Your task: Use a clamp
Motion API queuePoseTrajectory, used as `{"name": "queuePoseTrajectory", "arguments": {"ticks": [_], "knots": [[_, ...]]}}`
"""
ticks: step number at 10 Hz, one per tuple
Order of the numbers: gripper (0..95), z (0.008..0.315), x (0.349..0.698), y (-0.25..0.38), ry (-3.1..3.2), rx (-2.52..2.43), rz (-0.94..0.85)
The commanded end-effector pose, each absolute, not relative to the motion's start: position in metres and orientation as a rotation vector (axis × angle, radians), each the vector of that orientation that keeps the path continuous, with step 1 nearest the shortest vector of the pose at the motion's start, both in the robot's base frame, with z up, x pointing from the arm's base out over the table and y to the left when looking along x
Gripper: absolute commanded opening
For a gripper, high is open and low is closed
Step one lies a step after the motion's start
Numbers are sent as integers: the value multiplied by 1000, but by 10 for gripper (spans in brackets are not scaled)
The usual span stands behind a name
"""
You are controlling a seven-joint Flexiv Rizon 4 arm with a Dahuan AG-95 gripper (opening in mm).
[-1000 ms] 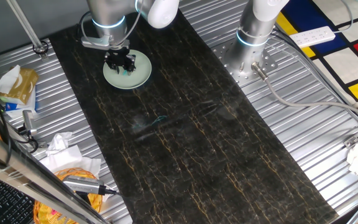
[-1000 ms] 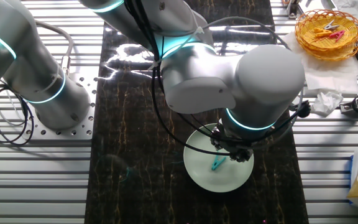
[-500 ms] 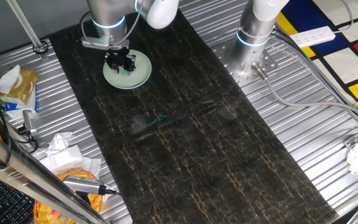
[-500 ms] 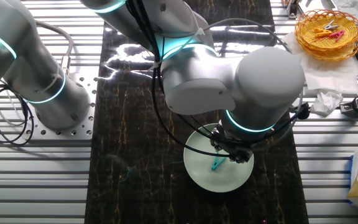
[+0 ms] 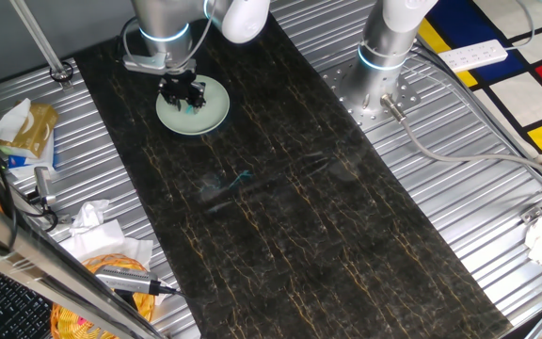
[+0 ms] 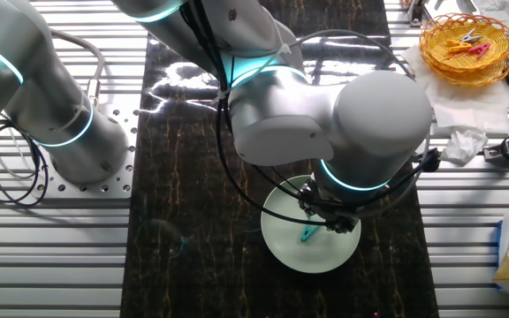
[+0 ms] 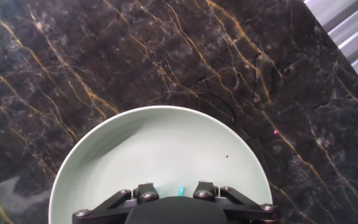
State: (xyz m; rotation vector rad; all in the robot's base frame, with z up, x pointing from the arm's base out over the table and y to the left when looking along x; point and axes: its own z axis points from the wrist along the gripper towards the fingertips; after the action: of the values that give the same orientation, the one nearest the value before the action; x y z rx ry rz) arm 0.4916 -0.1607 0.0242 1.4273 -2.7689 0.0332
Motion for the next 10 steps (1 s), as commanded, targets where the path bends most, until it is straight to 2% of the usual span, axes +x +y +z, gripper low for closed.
{"name": "queuePoseTrajectory", "arguments": {"ticks": [1,4,5,6,10], "knots": [[380,23,490,-161,-2767,1427,38],[380,20,489,-160,-2773,1419,46],[570,20,489,-160,-2774,1419,47],[380,20,489,-160,-2773,1420,47],[380,18,489,-160,-2774,1417,46]]}}
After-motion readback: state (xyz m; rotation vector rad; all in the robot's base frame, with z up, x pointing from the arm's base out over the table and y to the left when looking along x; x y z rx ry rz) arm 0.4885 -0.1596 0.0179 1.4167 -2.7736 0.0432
